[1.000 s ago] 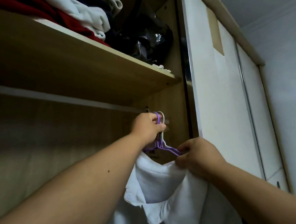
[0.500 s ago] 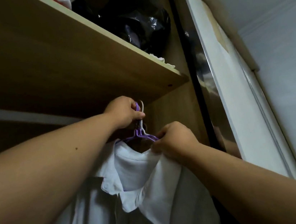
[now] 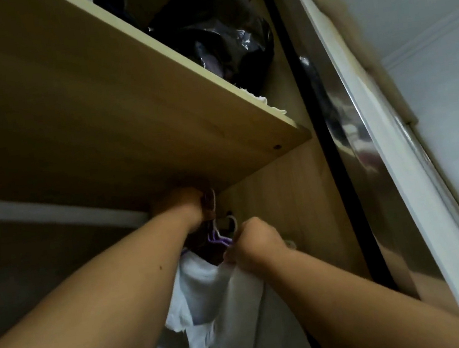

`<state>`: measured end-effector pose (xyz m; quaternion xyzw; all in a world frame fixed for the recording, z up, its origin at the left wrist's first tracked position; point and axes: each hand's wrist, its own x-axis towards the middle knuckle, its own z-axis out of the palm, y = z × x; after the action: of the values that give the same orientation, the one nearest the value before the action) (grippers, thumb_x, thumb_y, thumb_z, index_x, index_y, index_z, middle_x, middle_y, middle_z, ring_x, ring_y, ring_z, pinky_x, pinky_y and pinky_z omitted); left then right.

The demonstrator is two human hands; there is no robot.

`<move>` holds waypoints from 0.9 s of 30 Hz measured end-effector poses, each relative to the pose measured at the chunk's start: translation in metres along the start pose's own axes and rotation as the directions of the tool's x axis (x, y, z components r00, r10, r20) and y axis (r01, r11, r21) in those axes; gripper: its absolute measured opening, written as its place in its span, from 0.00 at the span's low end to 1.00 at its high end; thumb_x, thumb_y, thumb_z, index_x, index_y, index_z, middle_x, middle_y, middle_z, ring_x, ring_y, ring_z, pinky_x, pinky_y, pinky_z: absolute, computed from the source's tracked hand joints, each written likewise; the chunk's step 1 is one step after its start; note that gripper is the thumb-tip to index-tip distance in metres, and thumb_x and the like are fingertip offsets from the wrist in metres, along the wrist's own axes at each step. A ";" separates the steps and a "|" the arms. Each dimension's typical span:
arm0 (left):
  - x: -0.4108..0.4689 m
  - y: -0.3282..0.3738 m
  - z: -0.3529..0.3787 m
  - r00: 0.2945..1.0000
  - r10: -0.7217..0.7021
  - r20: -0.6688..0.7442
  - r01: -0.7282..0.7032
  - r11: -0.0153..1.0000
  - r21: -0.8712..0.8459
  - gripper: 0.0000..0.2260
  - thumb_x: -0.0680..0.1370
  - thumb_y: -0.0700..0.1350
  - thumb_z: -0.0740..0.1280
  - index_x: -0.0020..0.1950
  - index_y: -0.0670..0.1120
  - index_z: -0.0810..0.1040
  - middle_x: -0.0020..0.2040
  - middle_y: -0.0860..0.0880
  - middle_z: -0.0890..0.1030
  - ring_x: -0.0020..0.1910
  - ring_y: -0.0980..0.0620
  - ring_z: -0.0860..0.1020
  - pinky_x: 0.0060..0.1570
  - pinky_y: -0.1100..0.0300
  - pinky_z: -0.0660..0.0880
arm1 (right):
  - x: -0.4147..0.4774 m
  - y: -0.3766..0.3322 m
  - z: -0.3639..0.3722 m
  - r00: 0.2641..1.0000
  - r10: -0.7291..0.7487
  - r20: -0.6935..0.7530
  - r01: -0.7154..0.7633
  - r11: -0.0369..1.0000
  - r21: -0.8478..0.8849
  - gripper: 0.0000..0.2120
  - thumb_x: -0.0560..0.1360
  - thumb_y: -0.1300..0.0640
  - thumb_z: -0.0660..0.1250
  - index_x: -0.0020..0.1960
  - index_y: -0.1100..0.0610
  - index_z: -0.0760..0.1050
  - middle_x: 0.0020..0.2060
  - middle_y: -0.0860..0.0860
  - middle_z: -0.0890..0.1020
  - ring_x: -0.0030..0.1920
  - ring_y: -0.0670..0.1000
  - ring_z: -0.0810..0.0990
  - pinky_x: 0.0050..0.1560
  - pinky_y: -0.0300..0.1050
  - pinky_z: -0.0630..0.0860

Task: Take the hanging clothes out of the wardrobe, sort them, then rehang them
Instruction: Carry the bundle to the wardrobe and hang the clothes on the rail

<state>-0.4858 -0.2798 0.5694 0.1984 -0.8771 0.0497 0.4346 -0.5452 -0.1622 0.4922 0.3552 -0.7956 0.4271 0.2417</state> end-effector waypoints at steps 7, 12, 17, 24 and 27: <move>0.003 -0.008 0.012 0.994 -0.005 -0.113 0.021 0.990 0.138 0.27 0.70 0.61 0.71 0.65 0.53 0.69 0.65 0.45 0.71 0.63 0.42 0.71 0.60 0.48 0.70 | 0.004 0.010 0.016 0.994 -0.021 0.109 0.027 0.998 -0.055 0.11 0.72 0.54 0.70 0.52 0.58 0.79 0.42 0.54 0.77 0.43 0.52 0.76 0.39 0.41 0.68; -0.010 -0.014 0.015 0.995 0.098 -0.005 -0.093 0.960 0.266 0.25 0.70 0.64 0.69 0.61 0.51 0.75 0.61 0.46 0.77 0.58 0.45 0.76 0.56 0.56 0.73 | -0.006 0.017 0.031 0.978 -0.062 0.197 0.064 0.998 -0.006 0.14 0.74 0.48 0.67 0.53 0.57 0.77 0.47 0.55 0.80 0.47 0.54 0.78 0.45 0.43 0.71; -0.020 -0.012 0.013 0.982 0.145 -0.122 -0.086 0.914 0.397 0.25 0.71 0.67 0.66 0.59 0.50 0.77 0.60 0.47 0.79 0.58 0.46 0.77 0.52 0.57 0.70 | -0.009 0.017 0.015 0.985 -0.021 0.174 0.041 0.993 -0.110 0.16 0.80 0.59 0.56 0.65 0.62 0.71 0.63 0.60 0.75 0.62 0.59 0.74 0.59 0.46 0.70; -0.032 -0.010 0.013 0.980 0.127 -0.154 -0.044 0.890 0.453 0.24 0.71 0.65 0.67 0.58 0.49 0.76 0.59 0.46 0.79 0.58 0.46 0.76 0.56 0.56 0.68 | -0.004 0.020 0.016 0.978 0.046 0.202 0.039 0.918 -0.395 0.15 0.77 0.58 0.61 0.62 0.61 0.75 0.60 0.59 0.78 0.60 0.57 0.76 0.59 0.48 0.72; -0.035 -0.012 0.004 0.989 0.081 -0.125 -0.021 0.908 0.419 0.24 0.71 0.63 0.68 0.59 0.49 0.75 0.60 0.47 0.78 0.59 0.46 0.76 0.57 0.55 0.69 | -0.007 0.018 0.015 0.981 0.040 0.188 0.043 0.907 -0.418 0.15 0.77 0.59 0.61 0.62 0.61 0.74 0.60 0.58 0.78 0.60 0.58 0.76 0.60 0.49 0.72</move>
<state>-0.4650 -0.2814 0.5380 0.2597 -0.8187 0.2608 0.4409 -0.5557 -0.1654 0.4709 0.3351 -0.8881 0.2094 0.2347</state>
